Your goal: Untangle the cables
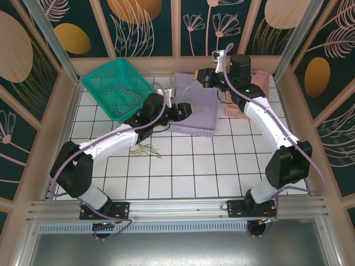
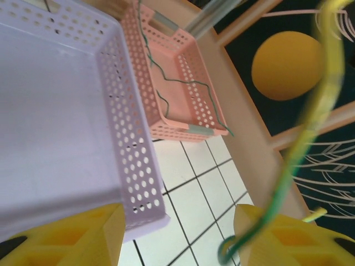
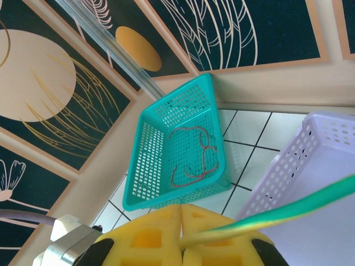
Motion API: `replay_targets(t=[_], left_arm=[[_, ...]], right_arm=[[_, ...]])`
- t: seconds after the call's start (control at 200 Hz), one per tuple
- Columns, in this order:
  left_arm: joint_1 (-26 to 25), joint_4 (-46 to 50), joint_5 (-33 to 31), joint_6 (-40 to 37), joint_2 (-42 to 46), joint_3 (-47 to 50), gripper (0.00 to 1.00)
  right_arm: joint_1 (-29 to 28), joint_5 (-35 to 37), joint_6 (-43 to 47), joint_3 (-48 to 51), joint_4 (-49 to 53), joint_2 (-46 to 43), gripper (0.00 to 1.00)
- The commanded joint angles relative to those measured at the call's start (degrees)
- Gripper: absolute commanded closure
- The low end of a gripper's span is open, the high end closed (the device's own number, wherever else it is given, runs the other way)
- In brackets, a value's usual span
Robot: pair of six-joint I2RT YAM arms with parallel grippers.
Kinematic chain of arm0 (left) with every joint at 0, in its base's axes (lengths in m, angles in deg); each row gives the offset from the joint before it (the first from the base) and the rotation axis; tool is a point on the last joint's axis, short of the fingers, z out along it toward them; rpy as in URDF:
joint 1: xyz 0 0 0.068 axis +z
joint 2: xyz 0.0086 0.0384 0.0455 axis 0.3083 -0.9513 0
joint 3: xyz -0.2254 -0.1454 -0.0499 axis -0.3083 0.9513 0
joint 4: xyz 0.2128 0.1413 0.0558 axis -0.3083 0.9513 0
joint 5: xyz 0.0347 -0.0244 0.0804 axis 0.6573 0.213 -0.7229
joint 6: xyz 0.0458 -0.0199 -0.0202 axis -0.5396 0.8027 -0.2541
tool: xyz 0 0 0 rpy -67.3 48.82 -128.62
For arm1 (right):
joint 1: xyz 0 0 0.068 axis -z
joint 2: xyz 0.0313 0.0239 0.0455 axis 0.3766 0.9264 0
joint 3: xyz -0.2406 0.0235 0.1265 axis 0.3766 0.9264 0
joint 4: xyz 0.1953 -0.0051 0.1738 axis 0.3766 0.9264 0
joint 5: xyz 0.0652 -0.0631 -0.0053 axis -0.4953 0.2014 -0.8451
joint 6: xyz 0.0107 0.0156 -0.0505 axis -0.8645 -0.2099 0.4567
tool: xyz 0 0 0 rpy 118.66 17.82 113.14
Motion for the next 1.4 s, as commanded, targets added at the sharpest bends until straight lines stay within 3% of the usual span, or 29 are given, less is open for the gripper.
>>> replay_targets(t=[0.0,0.14,0.285,0.545,0.701,0.926,1.031,1.121,1.231,1.396], left_arm=[[-0.4,-1.6,-3.6,-1.2,0.7,-1.5,0.49],[-0.4,-2.9,-2.3,-1.0,0.4,-1.5,0.70],[-0.5,-3.1,1.7,-1.8,0.3,-0.5,1.00],[-4.4,9.3,9.9,-10.7,-1.8,-3.8,1.00],[-7.6,13.7,9.0,-14.1,-3.7,-5.0,1.00],[-8.1,17.4,4.1,-13.1,-5.7,-7.3,1.00],[-8.1,19.8,-1.5,-10.5,-3.4,-7.2,0.64],[-8.0,23.3,-7.4,-7.2,-0.3,-6.9,0.49],[-7.6,26.7,-14.2,-2.0,5.0,-4.5,0.39],[-4.5,29.1,-18.4,4.8,13.7,2.0,0.38]], right_arm=[[0.6,-0.8,-2.1,-1.4,-1.4,-0.4,1.00],[0.8,-0.3,-3.0,-0.5,-2.3,-0.7,1.00],[1.2,0.4,-3.0,-1.3,-2.8,-0.1,1.00],[1.5,1.1,9.6,-10.4,3.9,6.5,1.00],[1.5,-1.2,15.4,-12.9,4.4,10.4,1.00],[1.5,-2.8,21.0,-10.5,3.5,11.4,1.00],[1.6,-0.4,22.9,-9.2,4.6,12.1,1.00],[1.4,3.0,24.9,-8.9,6.7,13.6,1.00],[1.1,9.3,25.1,-10.2,9.2,16.5,1.00],[-0.5,13.1,22.6,-14.3,11.2,22.7,1.00]])
